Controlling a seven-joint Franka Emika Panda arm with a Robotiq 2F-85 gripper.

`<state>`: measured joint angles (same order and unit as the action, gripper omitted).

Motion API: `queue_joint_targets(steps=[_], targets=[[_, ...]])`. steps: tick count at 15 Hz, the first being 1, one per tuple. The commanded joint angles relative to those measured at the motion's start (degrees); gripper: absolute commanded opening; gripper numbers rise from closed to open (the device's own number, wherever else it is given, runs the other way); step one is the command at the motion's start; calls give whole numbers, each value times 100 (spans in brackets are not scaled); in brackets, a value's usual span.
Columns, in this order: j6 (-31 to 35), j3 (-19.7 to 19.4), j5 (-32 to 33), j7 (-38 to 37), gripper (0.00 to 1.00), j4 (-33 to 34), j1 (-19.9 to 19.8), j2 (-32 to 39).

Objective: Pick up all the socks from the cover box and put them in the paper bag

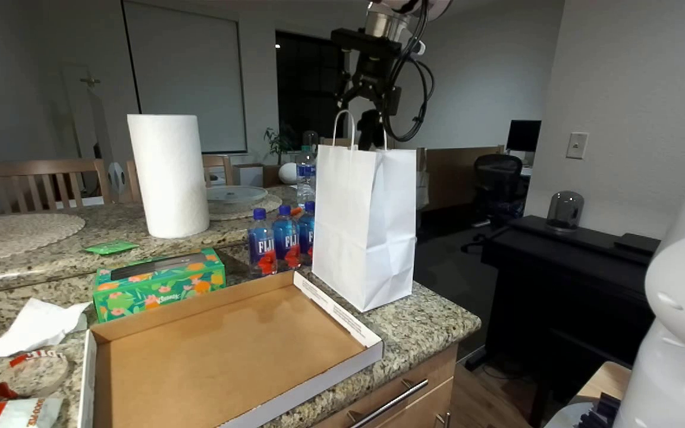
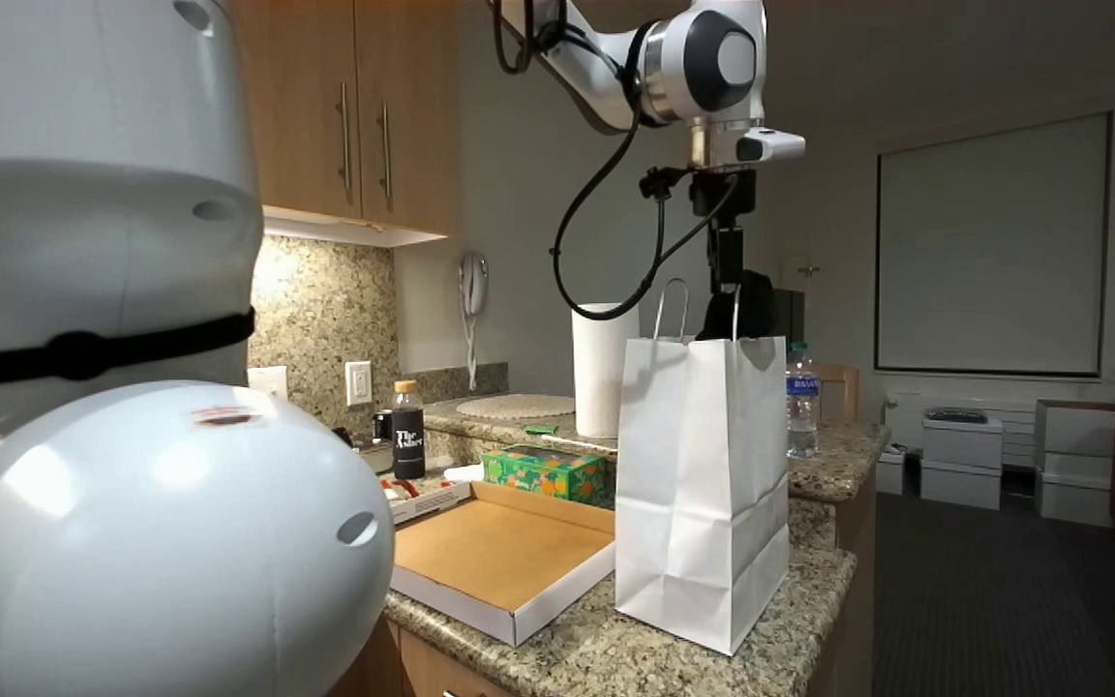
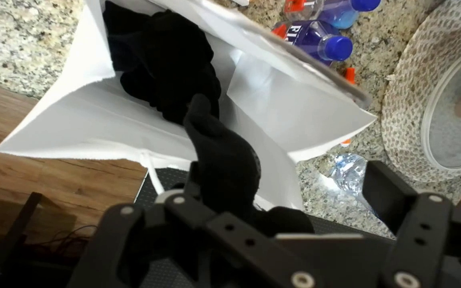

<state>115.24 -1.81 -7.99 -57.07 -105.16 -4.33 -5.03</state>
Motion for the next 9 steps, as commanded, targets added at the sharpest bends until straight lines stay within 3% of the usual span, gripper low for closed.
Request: queue_joint_targets(steps=[1, 2, 4, 9], targets=[[222, -22, 66, -191, 99, -114, 1, 74], [221, -26, 77, -180, 74, -115, 7, 101], [185, -29, 103, -146, 72, -110, 20, 134], [103, 0, 167, -88, 39, -77, 63, 94]])
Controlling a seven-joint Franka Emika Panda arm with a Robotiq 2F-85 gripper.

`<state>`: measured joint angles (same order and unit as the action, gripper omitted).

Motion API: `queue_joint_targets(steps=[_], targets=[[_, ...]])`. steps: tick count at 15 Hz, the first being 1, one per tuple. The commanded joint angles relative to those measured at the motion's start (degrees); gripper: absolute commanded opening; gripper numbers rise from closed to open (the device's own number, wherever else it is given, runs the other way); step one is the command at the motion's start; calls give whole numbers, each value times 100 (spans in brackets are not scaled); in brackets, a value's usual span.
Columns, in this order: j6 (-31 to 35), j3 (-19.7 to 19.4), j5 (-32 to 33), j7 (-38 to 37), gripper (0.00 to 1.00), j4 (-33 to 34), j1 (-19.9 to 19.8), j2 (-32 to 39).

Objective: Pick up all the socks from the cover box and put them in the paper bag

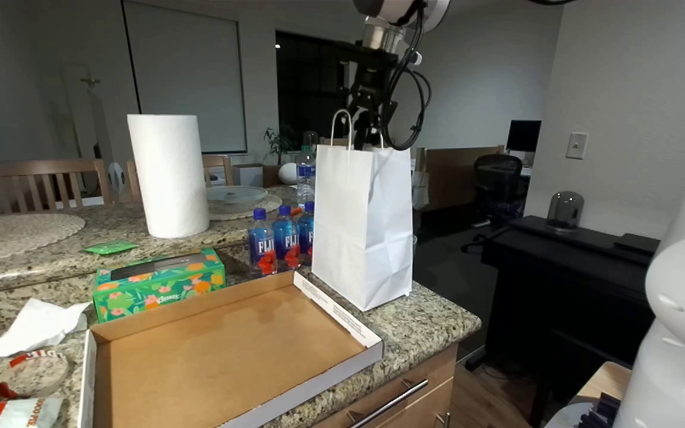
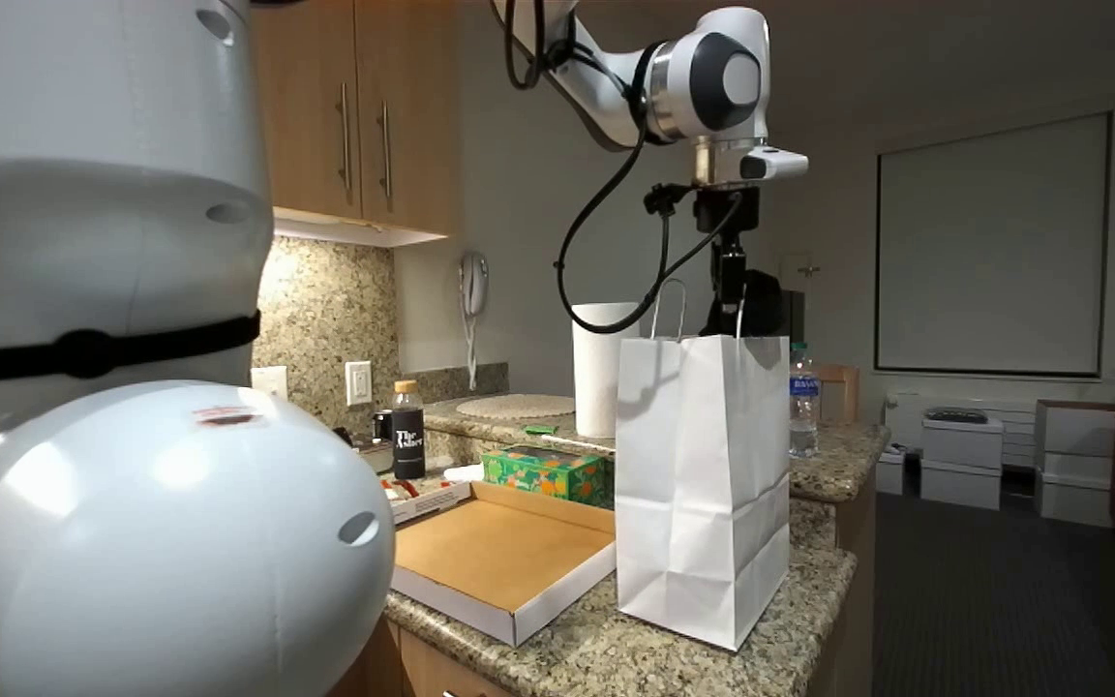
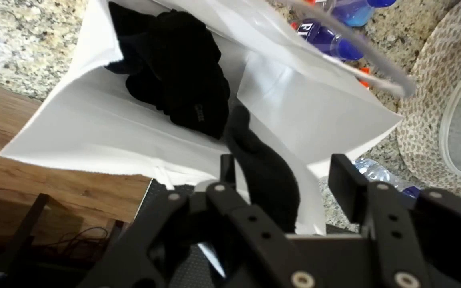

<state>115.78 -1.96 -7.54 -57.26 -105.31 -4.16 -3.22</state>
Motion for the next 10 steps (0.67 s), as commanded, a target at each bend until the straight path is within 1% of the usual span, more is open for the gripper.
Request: queue_joint_targets(steps=[1, 4, 5, 7, 8, 9, 10], targets=[[49, 26, 135, -84, 33, -61, 54, -95], [20, 45, 135, -70, 12, -44, 85, -110], [6, 51, 149, -77, 9, -36, 99, -114], [0, 63, 149, -72, 6, -20, 109, -133], [-6, 68, 144, -68, 3, -7, 108, -149], [-16, 72, 145, -67, 3, 6, 106, -169], [-18, 73, 146, -69, 6, 17, 102, -199]])
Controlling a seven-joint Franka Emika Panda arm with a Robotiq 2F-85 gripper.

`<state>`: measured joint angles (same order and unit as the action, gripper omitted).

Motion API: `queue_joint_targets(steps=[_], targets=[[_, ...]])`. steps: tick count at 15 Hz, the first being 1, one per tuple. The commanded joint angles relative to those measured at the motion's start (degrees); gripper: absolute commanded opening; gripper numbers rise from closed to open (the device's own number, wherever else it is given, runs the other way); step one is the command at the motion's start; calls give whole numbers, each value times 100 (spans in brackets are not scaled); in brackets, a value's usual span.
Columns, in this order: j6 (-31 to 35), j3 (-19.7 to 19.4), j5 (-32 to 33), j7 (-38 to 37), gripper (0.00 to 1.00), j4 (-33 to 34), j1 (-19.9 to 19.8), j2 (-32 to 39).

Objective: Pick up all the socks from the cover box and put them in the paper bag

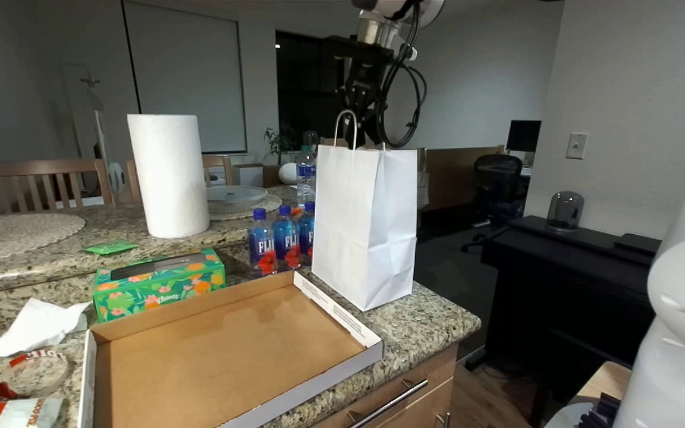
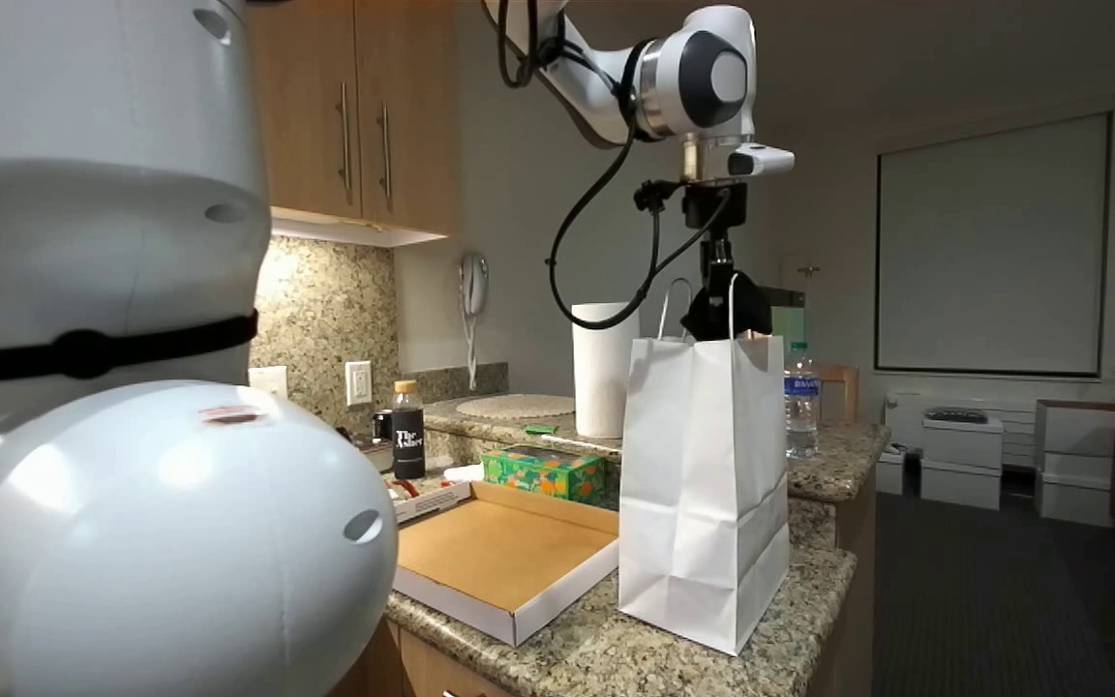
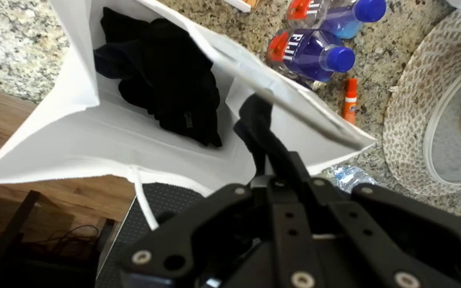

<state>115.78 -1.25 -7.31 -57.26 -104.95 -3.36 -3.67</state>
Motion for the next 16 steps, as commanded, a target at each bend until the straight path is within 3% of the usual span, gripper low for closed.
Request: queue_joint_targets(steps=[1, 13, 14, 16], targets=[[-16, 3, 124, -73, 8, -4, 18, -193], [-128, 200, 100, -10, 6, 532, 31, -637], [-187, 190, 38, 35, 32, 548, 29, -605], [-333, 152, -58, 103, 32, 517, 22, -543]])
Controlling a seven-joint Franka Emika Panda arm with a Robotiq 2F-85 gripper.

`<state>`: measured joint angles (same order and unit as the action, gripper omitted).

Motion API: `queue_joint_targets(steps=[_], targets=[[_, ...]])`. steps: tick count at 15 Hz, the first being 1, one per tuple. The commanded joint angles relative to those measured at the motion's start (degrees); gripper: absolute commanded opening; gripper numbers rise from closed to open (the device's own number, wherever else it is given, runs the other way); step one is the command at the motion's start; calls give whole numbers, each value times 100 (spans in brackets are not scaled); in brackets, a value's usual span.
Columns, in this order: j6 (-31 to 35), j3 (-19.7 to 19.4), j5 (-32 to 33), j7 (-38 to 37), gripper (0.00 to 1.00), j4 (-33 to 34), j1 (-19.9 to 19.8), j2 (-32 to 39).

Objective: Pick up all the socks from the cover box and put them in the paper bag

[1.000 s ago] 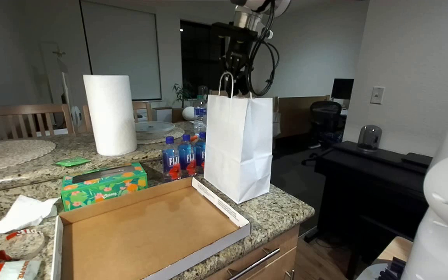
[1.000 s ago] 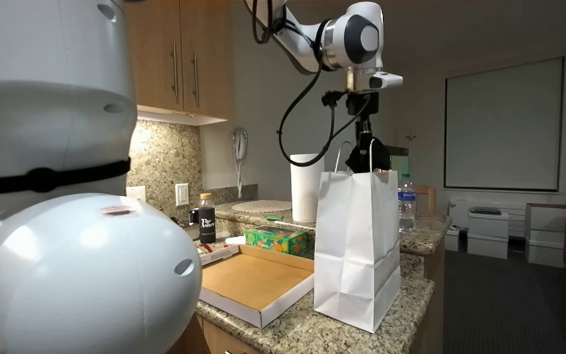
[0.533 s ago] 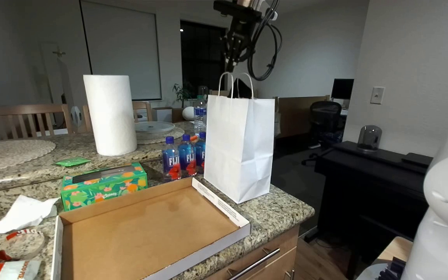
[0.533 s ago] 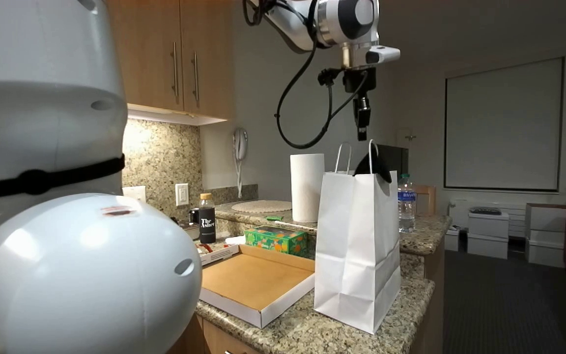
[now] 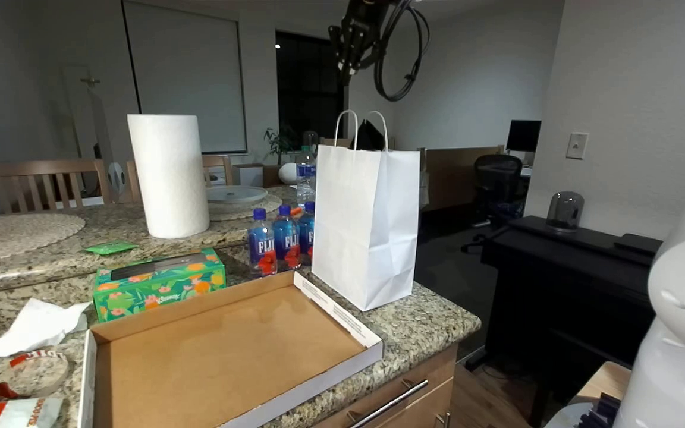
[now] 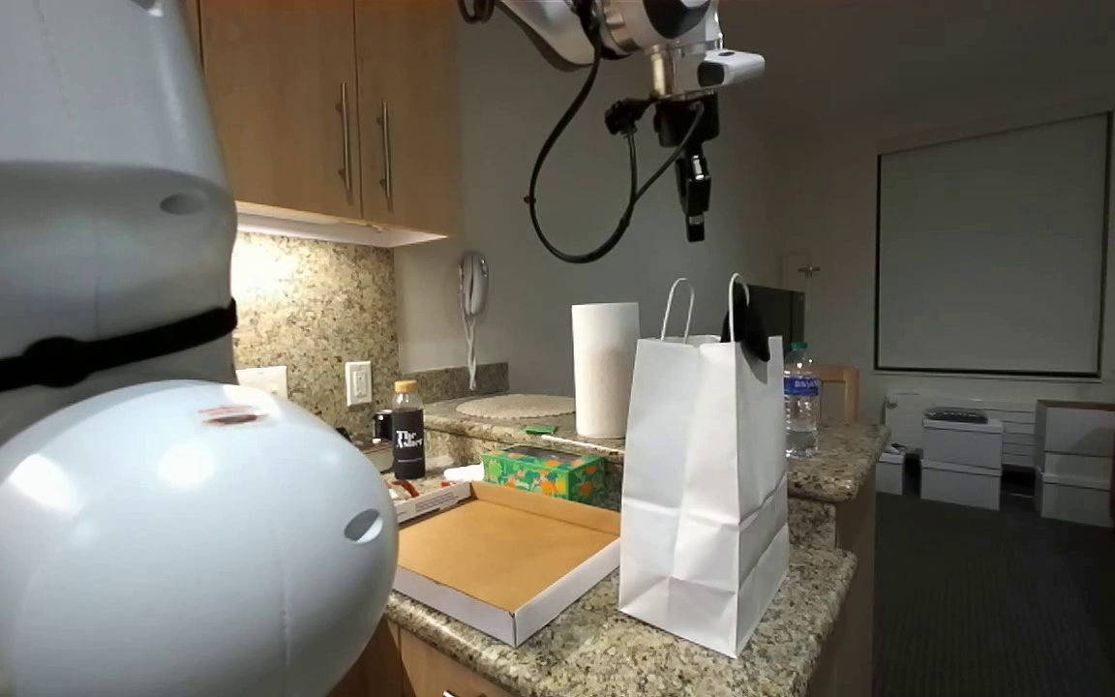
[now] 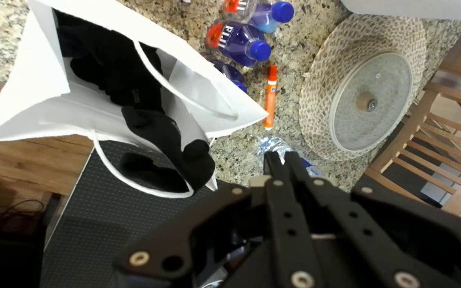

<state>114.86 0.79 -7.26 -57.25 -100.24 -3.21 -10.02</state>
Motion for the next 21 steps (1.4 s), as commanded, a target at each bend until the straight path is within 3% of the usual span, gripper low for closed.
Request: queue_joint_targets(steps=[1, 11, 21], targets=[[-301, -67, -79, 100, 37, 29, 0, 125], [-675, -387, -191, 112, 100, -72, -94, 499], [-721, -415, -59, 3, 100, -147, -39, 911]])
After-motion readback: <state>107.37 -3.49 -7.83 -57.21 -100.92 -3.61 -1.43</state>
